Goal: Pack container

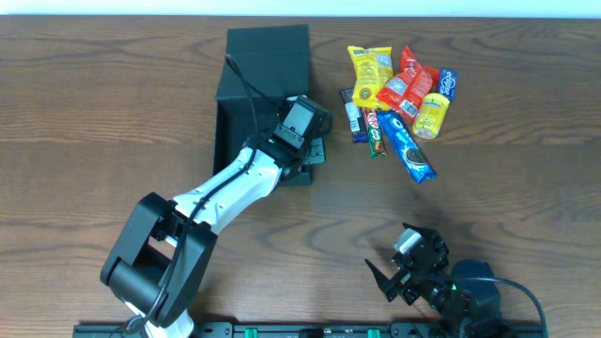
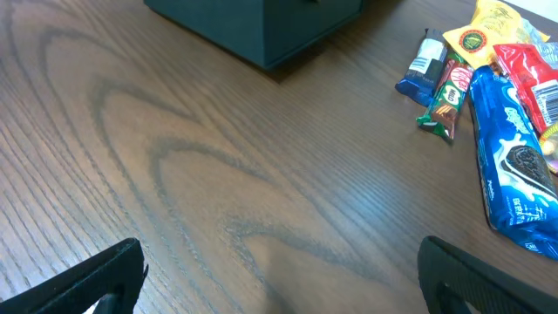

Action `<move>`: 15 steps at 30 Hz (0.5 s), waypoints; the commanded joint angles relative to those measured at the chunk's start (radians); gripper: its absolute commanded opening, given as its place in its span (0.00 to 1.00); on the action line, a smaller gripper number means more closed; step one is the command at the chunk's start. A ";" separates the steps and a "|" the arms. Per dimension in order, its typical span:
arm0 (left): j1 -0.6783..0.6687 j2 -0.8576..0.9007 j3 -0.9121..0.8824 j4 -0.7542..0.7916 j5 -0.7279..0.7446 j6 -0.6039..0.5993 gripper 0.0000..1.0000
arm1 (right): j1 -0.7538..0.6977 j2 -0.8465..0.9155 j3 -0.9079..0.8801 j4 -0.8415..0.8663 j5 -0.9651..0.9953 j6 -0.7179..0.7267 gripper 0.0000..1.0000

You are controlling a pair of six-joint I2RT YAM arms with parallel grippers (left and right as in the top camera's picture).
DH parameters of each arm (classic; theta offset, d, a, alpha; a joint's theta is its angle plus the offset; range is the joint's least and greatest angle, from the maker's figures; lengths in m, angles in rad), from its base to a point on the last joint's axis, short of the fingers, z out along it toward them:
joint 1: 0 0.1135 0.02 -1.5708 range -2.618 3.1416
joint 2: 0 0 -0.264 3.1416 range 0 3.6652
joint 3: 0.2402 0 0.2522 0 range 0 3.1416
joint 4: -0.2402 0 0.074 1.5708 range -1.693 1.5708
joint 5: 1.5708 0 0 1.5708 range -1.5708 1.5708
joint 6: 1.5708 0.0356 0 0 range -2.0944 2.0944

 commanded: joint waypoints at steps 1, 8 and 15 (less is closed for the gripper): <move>-0.002 0.011 0.011 0.002 0.001 0.024 0.38 | 0.011 -0.006 -0.003 -0.001 0.002 0.013 0.99; -0.002 -0.061 0.027 0.008 0.018 0.122 0.96 | 0.011 -0.006 -0.003 -0.001 0.002 0.013 0.99; 0.016 -0.360 0.045 -0.138 -0.323 0.271 0.95 | 0.011 -0.006 -0.003 -0.001 0.002 0.013 0.99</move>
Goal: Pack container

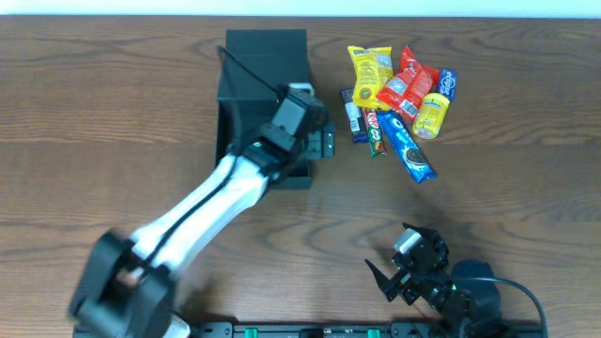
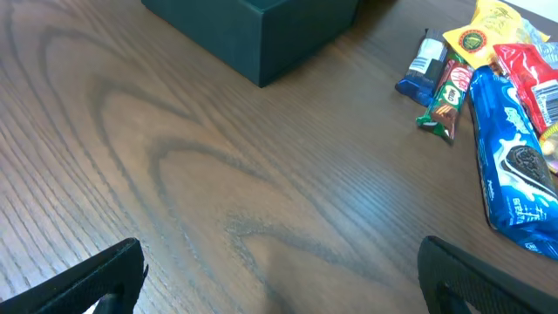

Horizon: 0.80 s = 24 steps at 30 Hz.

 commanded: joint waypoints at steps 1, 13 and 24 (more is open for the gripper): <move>0.030 -0.156 0.039 -0.095 -0.274 0.085 0.95 | 0.011 -0.006 -0.003 -0.001 0.003 0.014 0.99; 0.301 -0.145 -0.079 -0.235 -0.200 0.211 0.95 | 0.011 -0.006 -0.003 -0.001 0.003 0.014 0.99; 0.328 0.084 -0.121 -0.101 -0.041 0.210 0.89 | 0.011 -0.006 -0.003 -0.001 0.003 0.014 0.99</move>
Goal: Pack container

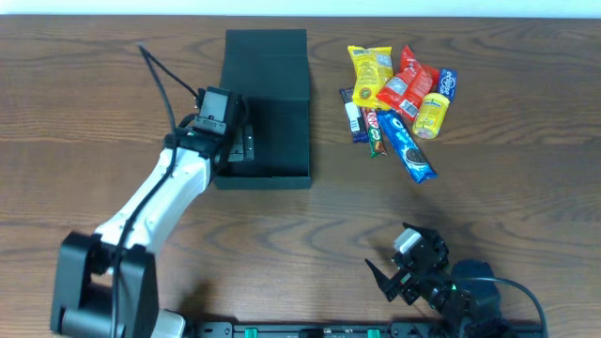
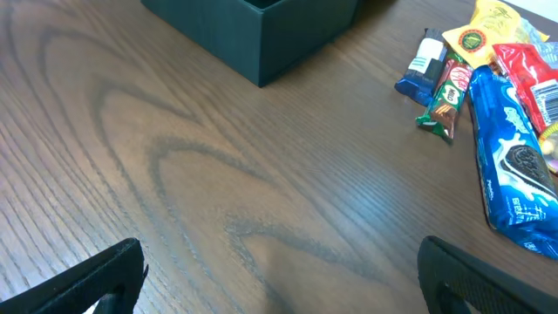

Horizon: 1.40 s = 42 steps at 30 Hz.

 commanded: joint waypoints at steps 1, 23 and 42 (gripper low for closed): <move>0.003 0.061 0.001 0.014 0.037 0.016 0.78 | 0.011 -0.006 -0.003 -0.001 0.001 0.014 0.99; 0.002 0.105 0.002 0.111 0.142 0.096 0.06 | 0.011 -0.006 -0.003 -0.001 0.001 0.014 0.99; 0.002 0.087 0.048 0.081 0.166 0.049 0.95 | 0.011 -0.006 -0.003 -0.001 0.001 0.014 0.99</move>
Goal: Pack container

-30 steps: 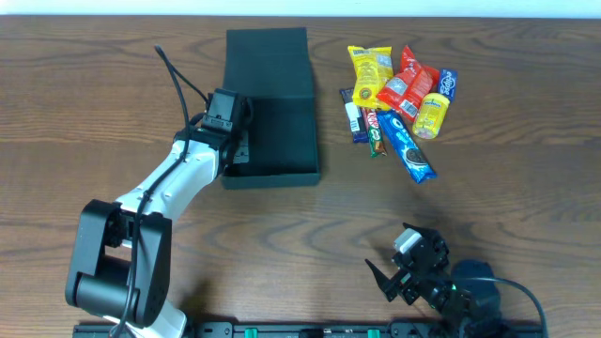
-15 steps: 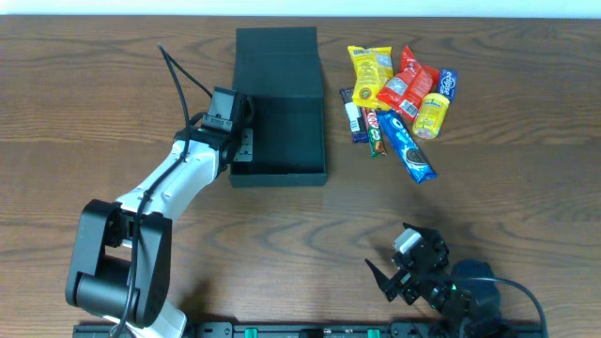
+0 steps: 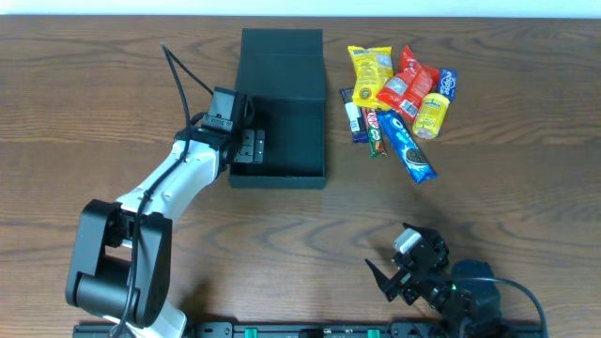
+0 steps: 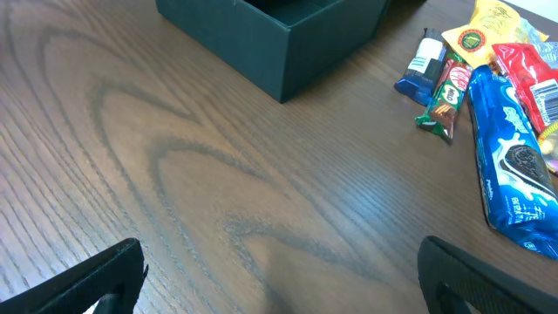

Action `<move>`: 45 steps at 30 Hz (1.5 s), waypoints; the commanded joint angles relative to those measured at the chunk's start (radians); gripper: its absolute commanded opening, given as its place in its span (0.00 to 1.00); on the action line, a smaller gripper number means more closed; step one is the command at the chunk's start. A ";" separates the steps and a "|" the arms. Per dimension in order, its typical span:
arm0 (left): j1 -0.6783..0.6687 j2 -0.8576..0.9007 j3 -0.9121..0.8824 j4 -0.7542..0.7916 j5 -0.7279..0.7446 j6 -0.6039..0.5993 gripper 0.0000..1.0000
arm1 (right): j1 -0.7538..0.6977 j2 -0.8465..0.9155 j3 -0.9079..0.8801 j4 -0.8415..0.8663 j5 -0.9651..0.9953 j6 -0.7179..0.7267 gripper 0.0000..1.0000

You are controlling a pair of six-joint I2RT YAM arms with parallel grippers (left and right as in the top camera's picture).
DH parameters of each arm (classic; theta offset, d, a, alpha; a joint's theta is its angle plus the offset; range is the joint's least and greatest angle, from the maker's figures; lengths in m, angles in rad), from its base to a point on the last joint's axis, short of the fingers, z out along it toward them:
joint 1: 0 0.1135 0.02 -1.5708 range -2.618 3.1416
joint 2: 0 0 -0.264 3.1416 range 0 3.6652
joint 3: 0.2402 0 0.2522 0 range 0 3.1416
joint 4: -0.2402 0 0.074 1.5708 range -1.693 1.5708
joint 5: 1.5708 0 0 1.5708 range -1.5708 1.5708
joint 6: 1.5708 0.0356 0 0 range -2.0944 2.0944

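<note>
A black box (image 3: 279, 176) lies open on the wooden table, its lid (image 3: 282, 58) folded back behind it; nothing shows in the part of its inside that I can see. My left gripper (image 3: 246, 148) sits over the box's left wall, apparently shut on it. To the right of the box lies a heap of snacks: a yellow bag (image 3: 370, 73), a red pack (image 3: 406, 84), a blue cookie pack (image 4: 510, 170), a green-and-red bar (image 4: 446, 98) and a small blue bar (image 4: 420, 65). My right gripper (image 4: 283, 279) rests open near the front edge, with nothing in it.
A small yellow pouch (image 3: 432, 115) and a blue wrapper (image 3: 449, 84) lie at the right of the heap. The left arm (image 3: 164, 192) reaches diagonally from the front left. Bare table (image 3: 526, 188) lies between the box, the snacks and the right gripper.
The box has shifted to the right, closer to the snacks, with my left gripper still at its left wall. The right gripper and the snacks have not moved.
My left gripper was first at the box's front right corner, then at its right wall, the box shifting slightly. Then it was at the left wall. Now the box stands farther right. The right arm stayed still throughout.
</note>
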 commanded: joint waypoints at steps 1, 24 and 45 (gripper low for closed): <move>0.000 -0.034 0.060 -0.018 0.029 -0.037 0.95 | 0.011 -0.006 -0.003 -0.001 0.000 0.013 0.99; 0.000 -0.373 0.167 -0.285 0.029 -0.037 0.95 | 0.011 -0.006 -0.003 -0.001 0.000 0.013 0.99; 0.000 -0.373 0.167 -0.377 0.029 -0.037 0.95 | 0.011 -0.006 -0.003 0.442 -0.237 0.486 0.99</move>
